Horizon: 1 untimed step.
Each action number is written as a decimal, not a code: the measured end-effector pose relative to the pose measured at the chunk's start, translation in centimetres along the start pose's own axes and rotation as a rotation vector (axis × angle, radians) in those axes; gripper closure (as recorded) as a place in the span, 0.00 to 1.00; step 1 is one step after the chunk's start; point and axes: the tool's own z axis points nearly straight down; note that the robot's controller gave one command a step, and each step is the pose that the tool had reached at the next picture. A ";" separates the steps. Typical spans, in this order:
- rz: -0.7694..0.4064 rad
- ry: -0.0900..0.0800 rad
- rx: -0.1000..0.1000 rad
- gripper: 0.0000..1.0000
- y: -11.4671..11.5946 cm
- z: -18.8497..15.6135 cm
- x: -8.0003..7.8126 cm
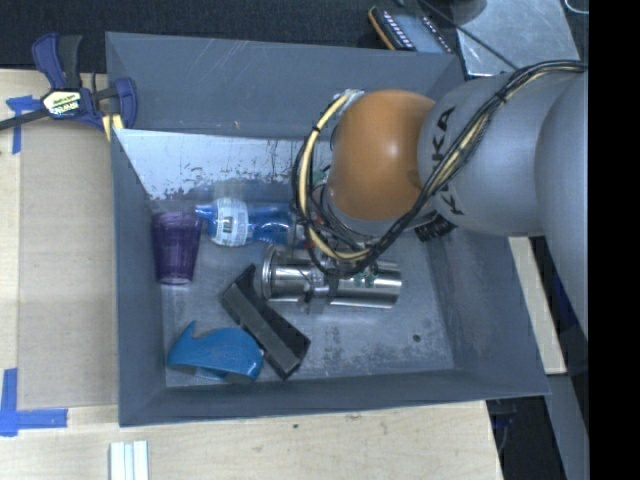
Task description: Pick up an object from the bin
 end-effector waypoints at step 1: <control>0.003 -0.008 -0.001 0.00 -0.1 -0.5 -0.2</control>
Offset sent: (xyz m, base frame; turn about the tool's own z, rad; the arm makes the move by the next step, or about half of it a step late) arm -0.0388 0.0033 -0.0591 0.1261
